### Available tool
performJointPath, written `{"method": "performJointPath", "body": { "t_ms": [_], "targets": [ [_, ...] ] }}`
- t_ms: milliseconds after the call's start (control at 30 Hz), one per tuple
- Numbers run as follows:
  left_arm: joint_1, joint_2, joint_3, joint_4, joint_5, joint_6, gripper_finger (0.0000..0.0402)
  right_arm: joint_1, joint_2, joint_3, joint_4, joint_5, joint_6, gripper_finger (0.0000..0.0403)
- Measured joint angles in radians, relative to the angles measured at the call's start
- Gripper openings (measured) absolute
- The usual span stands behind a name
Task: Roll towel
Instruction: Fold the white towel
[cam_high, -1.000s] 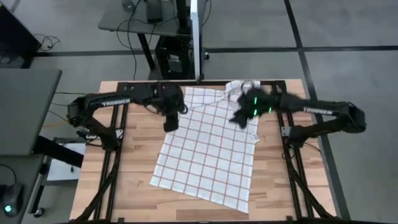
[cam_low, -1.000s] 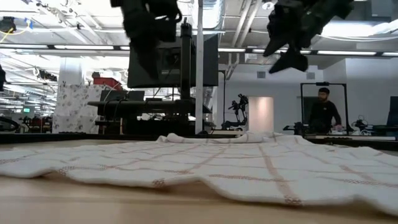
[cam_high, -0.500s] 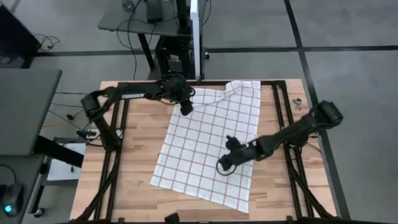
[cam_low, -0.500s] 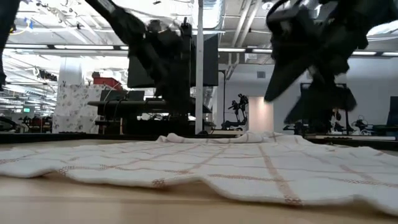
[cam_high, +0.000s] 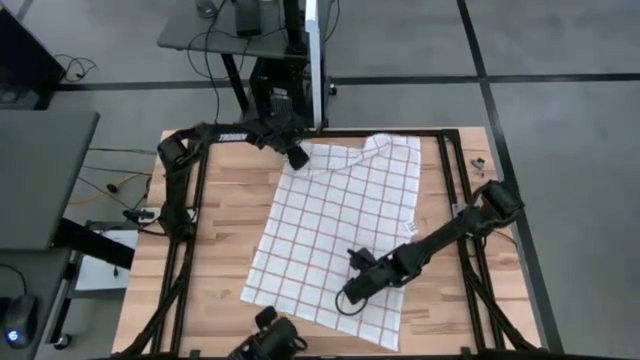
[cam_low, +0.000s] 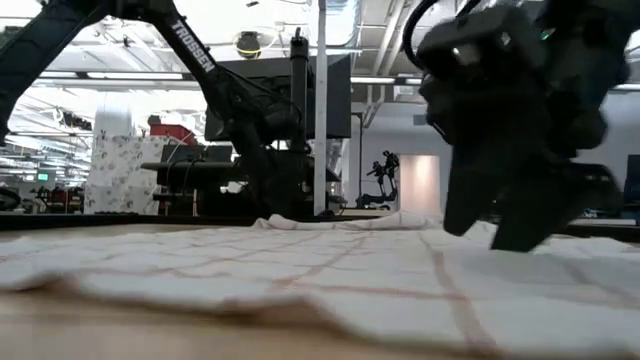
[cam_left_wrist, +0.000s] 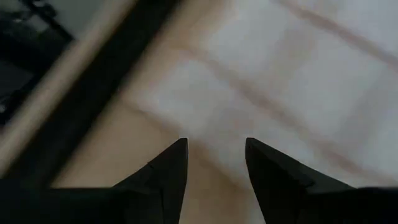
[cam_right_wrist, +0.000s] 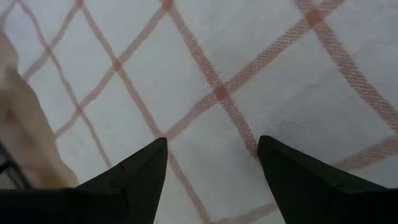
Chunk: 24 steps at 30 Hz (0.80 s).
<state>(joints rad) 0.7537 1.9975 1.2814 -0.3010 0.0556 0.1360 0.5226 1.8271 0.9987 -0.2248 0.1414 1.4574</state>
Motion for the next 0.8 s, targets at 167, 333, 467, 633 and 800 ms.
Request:
{"method": "performJointPath", "body": {
  "t_ms": [167,333,467,633,800],
  "targets": [
    [0.063,0.0,0.0,-0.001,-0.011,-0.008,0.0146,0.076,-0.003,0.001,0.001,-0.009,0.036,0.0248],
    [0.08,-0.047,0.0,-0.046,0.193,-0.028,0.0146,0.106,-0.004,0.001,-0.005,-0.024,0.038,0.0248],
    [0.021,-0.115,0.004,-0.041,0.349,-0.072,0.0146,0.085,-0.004,0.001,-0.006,-0.025,0.03,0.0248],
    [-0.089,-0.115,0.002,-0.066,0.284,0.032,0.0146,0.055,-0.004,0.0,-0.007,-0.022,-0.014,0.0248],
    [-0.158,-0.053,0.001,-0.091,0.111,0.131,0.0146,0.039,-0.004,0.0,-0.003,-0.018,-0.017,0.0248]
  ]
}}
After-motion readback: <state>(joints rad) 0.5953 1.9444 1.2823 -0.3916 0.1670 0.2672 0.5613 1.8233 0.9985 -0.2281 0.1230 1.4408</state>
